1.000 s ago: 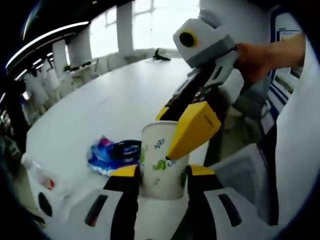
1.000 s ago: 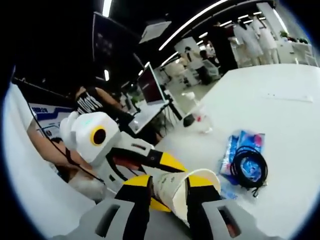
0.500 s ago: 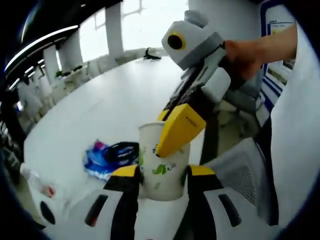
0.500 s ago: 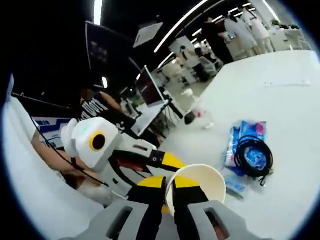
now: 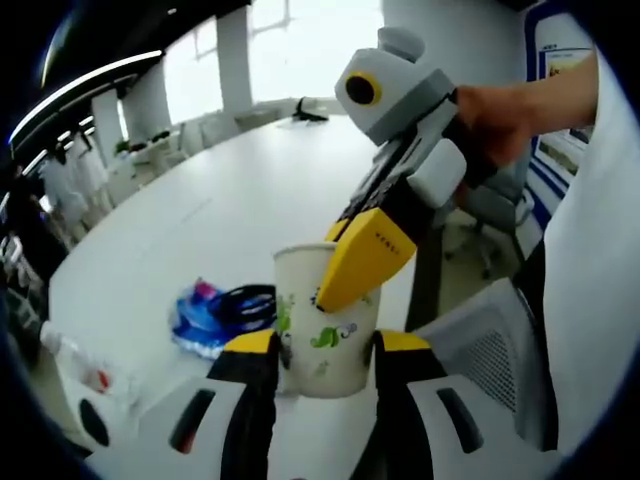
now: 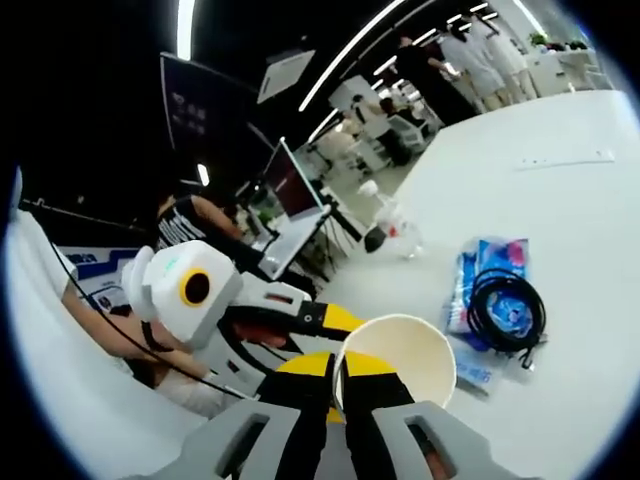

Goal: Arrange the tabletop items into an orderly group along one side of the table until the central work area is clear of visible clutter.

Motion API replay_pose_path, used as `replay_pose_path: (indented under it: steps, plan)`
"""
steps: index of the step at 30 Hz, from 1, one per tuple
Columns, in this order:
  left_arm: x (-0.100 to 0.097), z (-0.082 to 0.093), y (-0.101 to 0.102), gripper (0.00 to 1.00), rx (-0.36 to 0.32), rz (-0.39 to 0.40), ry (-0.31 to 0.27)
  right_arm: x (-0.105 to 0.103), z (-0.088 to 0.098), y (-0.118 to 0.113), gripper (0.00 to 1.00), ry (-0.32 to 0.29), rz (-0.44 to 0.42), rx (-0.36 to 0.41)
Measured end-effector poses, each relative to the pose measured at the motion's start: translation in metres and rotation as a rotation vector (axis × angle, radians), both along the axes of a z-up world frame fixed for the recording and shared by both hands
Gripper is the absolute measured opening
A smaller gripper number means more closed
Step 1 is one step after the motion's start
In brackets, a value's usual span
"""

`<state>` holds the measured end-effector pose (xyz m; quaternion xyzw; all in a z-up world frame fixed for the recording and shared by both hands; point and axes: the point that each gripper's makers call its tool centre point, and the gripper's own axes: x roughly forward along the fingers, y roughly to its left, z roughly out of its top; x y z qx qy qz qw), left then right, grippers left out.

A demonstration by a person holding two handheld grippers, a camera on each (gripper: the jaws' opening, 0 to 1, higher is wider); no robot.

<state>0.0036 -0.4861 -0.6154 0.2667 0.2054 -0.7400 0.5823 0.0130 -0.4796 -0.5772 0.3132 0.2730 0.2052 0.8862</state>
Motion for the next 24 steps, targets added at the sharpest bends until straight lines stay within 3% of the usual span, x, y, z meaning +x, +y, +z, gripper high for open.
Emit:
replay_pose_path:
  steps: [13, 19, 24]
  plan:
    - [0.006, -0.008, 0.01, 0.35, 0.022, 0.051, -0.003, -0.001, -0.007, -0.004, 0.0, -0.002, -0.036, -0.006]
    - [0.013, -0.011, 0.013, 0.38, 0.017, 0.113, 0.02, -0.004, -0.007, -0.014, 0.0, -0.005, -0.078, -0.005]
    - [0.021, -0.007, 0.013, 0.39, -0.008, 0.183, 0.076, -0.007, -0.009, -0.025, 0.0, 0.0, -0.119, -0.006]
